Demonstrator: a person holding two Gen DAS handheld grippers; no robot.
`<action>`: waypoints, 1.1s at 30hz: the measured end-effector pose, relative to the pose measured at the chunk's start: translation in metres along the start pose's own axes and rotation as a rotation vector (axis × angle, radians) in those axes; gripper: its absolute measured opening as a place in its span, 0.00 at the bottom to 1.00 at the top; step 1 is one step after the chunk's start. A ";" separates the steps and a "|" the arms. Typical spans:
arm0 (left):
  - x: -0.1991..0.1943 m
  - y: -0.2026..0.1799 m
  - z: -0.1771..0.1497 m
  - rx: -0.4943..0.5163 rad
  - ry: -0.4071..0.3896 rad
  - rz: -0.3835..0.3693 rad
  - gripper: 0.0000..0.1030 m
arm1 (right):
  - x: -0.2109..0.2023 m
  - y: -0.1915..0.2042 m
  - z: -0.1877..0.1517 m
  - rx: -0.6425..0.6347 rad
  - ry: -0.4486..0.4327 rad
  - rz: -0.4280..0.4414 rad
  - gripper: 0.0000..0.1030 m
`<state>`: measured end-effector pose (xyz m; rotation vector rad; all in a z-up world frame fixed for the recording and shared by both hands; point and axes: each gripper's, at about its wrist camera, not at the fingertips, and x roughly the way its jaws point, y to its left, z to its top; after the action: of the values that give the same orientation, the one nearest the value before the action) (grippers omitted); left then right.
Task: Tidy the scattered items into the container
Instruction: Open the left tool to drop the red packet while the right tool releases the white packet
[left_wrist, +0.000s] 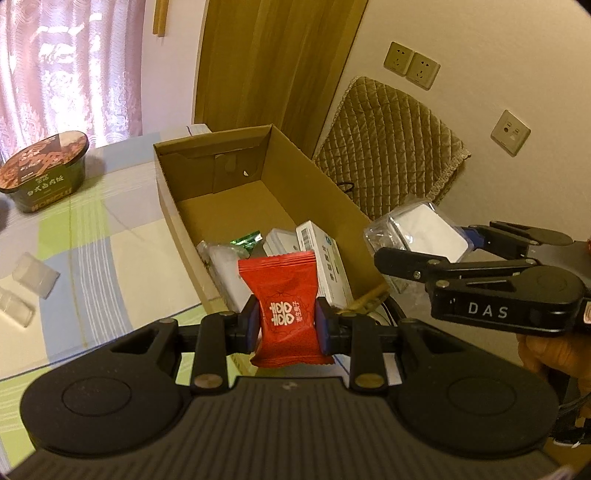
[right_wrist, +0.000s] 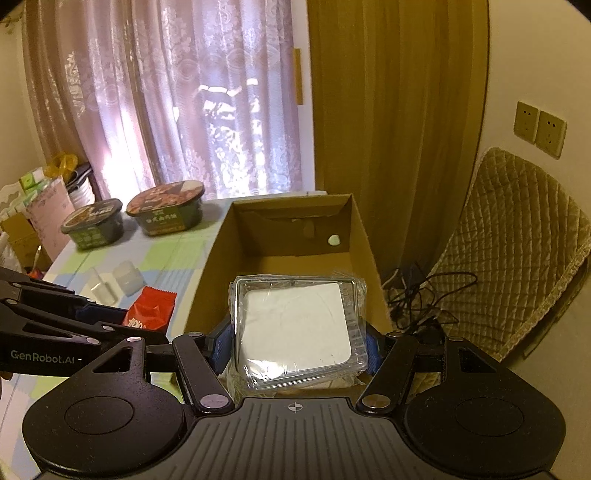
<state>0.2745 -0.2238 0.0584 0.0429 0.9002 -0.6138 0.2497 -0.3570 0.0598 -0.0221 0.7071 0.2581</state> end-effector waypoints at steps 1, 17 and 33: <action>0.003 0.000 0.002 -0.001 0.001 -0.001 0.25 | 0.002 -0.002 0.001 0.001 0.000 0.000 0.66; 0.040 0.018 0.012 -0.034 -0.012 0.072 0.78 | 0.040 -0.020 0.010 0.023 0.027 0.008 0.66; -0.003 0.079 -0.033 -0.124 0.018 0.249 0.99 | 0.069 0.002 0.008 0.005 0.023 0.049 0.94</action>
<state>0.2899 -0.1474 0.0232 0.0477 0.9314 -0.3255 0.3044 -0.3388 0.0214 -0.0030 0.7321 0.3037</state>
